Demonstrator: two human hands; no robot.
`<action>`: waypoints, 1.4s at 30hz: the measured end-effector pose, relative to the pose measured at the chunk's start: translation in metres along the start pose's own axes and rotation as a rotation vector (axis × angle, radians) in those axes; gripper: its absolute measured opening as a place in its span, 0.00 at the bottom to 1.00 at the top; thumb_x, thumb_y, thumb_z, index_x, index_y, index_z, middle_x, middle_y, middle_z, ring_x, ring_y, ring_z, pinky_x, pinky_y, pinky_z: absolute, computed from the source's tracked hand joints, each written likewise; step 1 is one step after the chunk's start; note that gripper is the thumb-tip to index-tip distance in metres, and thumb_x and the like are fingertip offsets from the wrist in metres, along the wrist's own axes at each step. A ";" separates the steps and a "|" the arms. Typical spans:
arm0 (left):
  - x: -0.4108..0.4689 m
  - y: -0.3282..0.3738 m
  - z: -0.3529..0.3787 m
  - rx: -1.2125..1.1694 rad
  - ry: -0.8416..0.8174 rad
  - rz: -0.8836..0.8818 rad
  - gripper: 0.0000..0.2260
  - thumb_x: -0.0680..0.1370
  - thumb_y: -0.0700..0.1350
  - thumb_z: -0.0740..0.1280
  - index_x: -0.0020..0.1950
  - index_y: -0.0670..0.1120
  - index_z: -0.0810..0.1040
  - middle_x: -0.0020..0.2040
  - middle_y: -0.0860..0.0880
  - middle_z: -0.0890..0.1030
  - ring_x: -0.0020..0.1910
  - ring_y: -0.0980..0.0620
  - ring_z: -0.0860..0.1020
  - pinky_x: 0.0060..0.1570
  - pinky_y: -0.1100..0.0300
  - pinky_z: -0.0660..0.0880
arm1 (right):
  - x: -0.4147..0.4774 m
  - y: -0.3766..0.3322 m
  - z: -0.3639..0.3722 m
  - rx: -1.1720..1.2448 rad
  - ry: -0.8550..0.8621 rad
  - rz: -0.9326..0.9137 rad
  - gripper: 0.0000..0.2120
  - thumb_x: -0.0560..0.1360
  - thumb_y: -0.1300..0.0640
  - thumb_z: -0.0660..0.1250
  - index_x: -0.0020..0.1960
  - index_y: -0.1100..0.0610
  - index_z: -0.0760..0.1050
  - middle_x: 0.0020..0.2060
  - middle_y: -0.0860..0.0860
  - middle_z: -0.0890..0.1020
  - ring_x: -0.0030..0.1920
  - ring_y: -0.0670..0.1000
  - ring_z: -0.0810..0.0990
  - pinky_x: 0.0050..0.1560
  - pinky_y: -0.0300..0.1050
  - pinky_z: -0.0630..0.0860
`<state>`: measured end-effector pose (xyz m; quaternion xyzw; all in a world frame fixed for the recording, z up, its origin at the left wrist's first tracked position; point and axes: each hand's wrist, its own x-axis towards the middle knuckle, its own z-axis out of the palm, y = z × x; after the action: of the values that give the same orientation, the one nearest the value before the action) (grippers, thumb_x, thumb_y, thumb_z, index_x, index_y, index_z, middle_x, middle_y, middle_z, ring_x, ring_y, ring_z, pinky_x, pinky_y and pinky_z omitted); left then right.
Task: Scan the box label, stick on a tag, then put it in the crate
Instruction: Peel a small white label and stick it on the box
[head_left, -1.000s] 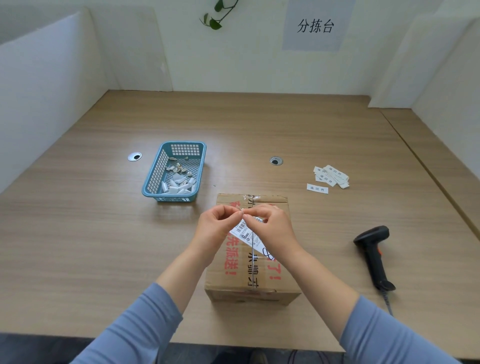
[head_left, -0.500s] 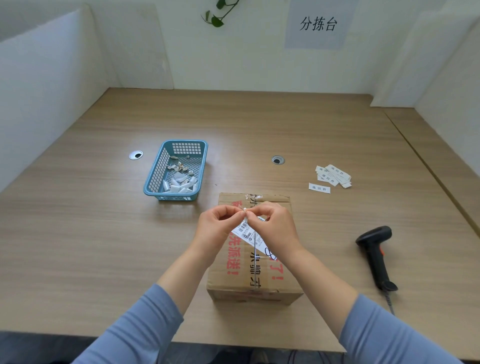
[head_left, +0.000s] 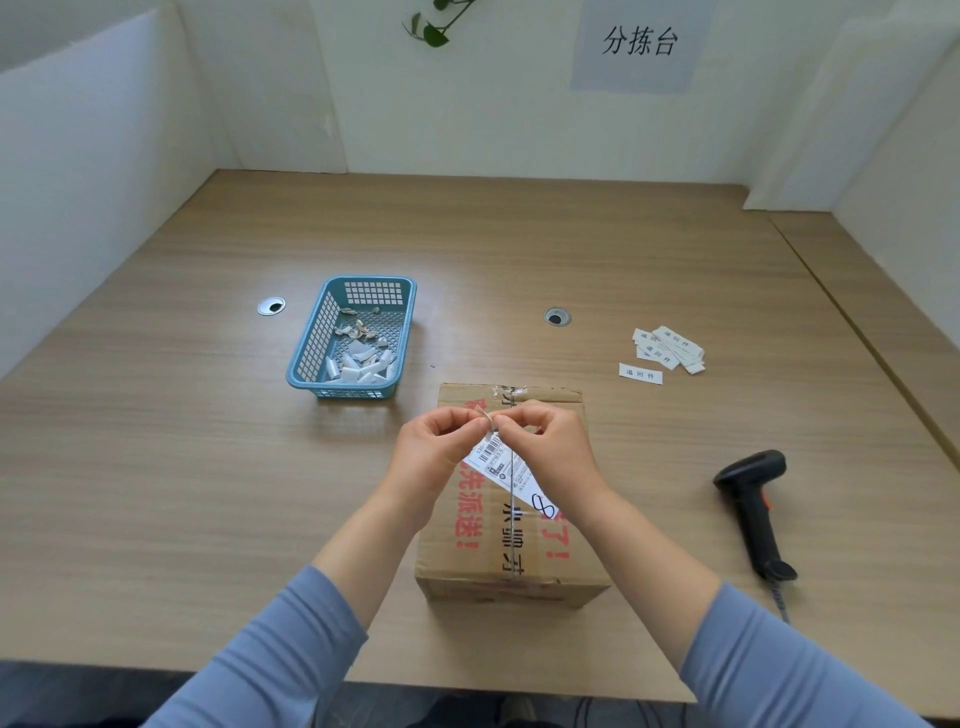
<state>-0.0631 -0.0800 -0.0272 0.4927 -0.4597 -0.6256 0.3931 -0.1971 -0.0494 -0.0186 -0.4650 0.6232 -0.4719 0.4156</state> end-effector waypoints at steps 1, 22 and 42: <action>0.000 0.000 0.000 0.001 -0.001 0.002 0.05 0.73 0.38 0.71 0.37 0.44 0.80 0.31 0.53 0.78 0.30 0.59 0.72 0.38 0.65 0.70 | 0.000 0.000 0.000 0.006 -0.010 0.003 0.05 0.73 0.60 0.70 0.43 0.58 0.84 0.36 0.45 0.82 0.40 0.42 0.79 0.43 0.33 0.73; -0.003 0.000 0.002 0.051 -0.007 0.032 0.05 0.73 0.40 0.72 0.37 0.44 0.81 0.30 0.55 0.79 0.29 0.62 0.73 0.34 0.70 0.71 | 0.004 0.009 -0.007 -0.254 -0.011 -0.130 0.05 0.73 0.57 0.69 0.42 0.54 0.84 0.33 0.42 0.79 0.36 0.38 0.73 0.41 0.35 0.66; -0.003 -0.001 0.011 0.163 0.126 0.154 0.03 0.73 0.39 0.72 0.39 0.43 0.80 0.43 0.48 0.82 0.32 0.67 0.77 0.36 0.74 0.72 | 0.007 0.005 -0.006 -0.046 -0.063 -0.051 0.06 0.72 0.60 0.69 0.40 0.53 0.84 0.35 0.44 0.80 0.34 0.36 0.74 0.41 0.36 0.70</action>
<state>-0.0729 -0.0747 -0.0265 0.5244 -0.5200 -0.5221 0.4268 -0.2057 -0.0538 -0.0227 -0.5046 0.6086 -0.4530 0.4120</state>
